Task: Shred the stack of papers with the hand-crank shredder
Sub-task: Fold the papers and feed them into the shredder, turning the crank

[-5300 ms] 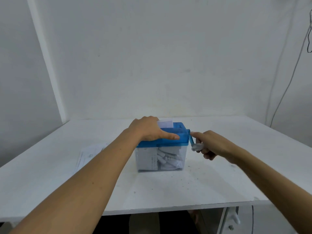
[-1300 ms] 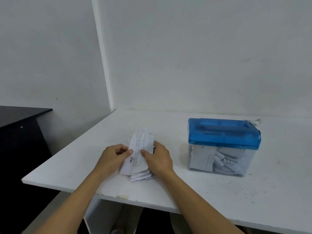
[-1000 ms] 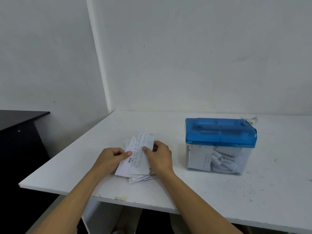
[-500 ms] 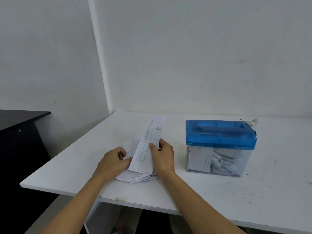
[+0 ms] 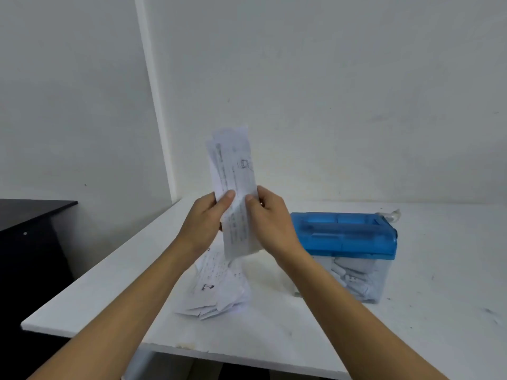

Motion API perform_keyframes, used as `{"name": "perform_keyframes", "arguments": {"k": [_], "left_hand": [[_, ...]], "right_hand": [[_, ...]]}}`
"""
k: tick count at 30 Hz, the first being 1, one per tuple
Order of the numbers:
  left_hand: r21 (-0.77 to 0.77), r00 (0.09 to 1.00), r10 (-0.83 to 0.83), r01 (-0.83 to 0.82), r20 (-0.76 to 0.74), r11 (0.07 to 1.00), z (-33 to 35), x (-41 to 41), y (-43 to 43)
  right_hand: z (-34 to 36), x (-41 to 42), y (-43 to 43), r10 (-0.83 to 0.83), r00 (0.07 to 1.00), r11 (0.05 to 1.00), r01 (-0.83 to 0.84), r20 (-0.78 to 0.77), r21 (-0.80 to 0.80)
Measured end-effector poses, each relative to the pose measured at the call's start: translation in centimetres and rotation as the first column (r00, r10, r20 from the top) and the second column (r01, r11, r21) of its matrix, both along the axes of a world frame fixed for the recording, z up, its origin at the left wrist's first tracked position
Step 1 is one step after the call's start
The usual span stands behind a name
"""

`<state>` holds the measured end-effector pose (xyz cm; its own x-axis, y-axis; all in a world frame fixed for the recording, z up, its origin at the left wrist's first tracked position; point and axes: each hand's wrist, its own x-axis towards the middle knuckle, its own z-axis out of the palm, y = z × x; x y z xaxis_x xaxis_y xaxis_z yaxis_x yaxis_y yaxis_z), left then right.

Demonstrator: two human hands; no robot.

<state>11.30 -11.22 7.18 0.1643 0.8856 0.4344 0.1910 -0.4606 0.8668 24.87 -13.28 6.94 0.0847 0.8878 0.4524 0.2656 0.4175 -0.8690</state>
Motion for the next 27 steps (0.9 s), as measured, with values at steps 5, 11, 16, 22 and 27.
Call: {"name": "perform_keyframes", "arguments": {"k": [5, 11, 16, 22, 27], "left_hand": [[0.086, 0.999, -0.046, 0.044, 0.021, 0.995, 3.4, 6.0, 0.0], [0.037, 0.990, -0.135, 0.134, 0.040, 0.990, 6.5, 12.2, 1.2], [-0.070, 0.978, -0.204, 0.202, -0.032, 0.977, 5.8, 15.1, 2.8], [-0.122, 0.963, -0.176, 0.153, -0.206, 0.981, 3.3, 15.4, 3.1], [-0.028, 0.952, -0.125, 0.122, -0.280, 0.992, 2.2, 14.0, 3.3]], "right_hand": [[3.6, 4.0, -1.4, -0.049, 0.997, 0.999, 0.049, -0.061, 0.007], [4.7, 11.4, -2.5, 0.012, 0.985, 0.981, 0.022, 0.173, -0.194], [4.6, 15.0, -1.9, -0.070, 0.966, 0.984, 0.108, 0.249, -0.141], [2.0, 16.1, -0.1, -0.177, 0.915, 0.972, 0.220, 0.363, -0.079], [1.2, 16.0, 0.1, -0.170, 0.904, 0.975, 0.213, 0.392, -0.069]]}}
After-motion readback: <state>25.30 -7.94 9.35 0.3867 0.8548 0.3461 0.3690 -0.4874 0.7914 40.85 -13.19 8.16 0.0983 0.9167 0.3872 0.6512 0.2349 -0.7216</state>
